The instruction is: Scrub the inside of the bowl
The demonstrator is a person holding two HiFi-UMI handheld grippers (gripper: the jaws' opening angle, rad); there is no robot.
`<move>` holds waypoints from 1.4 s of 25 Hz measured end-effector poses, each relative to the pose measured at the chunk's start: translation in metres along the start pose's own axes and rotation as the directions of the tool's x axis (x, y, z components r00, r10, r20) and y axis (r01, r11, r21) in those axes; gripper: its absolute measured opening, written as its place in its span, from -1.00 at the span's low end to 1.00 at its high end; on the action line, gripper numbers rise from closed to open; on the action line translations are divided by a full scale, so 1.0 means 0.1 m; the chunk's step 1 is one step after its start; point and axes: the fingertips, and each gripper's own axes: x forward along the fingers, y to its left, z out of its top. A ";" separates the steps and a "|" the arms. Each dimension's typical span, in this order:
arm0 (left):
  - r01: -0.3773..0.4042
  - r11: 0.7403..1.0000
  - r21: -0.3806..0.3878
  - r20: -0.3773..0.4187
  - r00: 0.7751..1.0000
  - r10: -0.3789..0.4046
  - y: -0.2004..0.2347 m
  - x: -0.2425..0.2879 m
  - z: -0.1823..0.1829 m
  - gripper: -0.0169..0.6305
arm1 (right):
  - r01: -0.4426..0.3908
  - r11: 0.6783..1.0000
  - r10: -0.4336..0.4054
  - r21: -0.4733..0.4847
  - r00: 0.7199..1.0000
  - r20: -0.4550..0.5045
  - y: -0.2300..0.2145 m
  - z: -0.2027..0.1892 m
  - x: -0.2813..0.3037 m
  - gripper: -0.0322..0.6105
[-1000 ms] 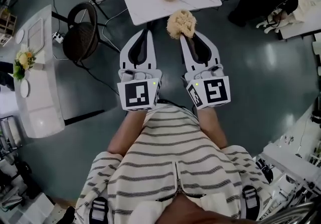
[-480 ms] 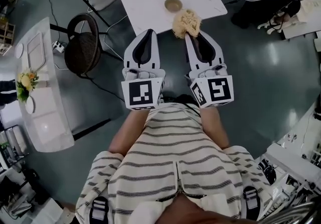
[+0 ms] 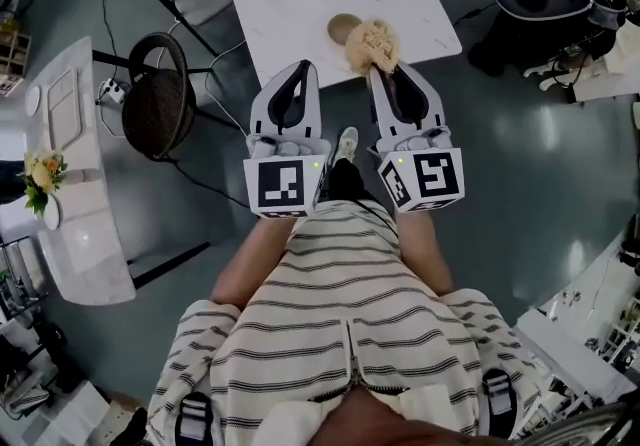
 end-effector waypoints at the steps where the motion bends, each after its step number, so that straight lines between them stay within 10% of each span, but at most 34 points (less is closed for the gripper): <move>1: -0.007 1.000 0.005 0.004 1.000 0.007 0.00 0.13 -0.01 -0.94 | -0.013 1.000 0.013 0.007 1.000 0.006 -0.09 -0.01 0.12 -0.64; 15: -0.151 0.988 0.043 0.001 0.988 0.152 0.11 1.81 -0.09 -0.94 | -0.161 0.987 0.161 0.028 0.987 -0.005 -1.18 -0.10 1.36 -0.64; 35: -0.148 0.988 -0.040 -0.268 0.954 0.132 0.30 2.44 -1.18 -0.94 | -0.203 0.975 0.222 0.094 0.932 -0.287 -1.53 -1.10 1.95 -0.64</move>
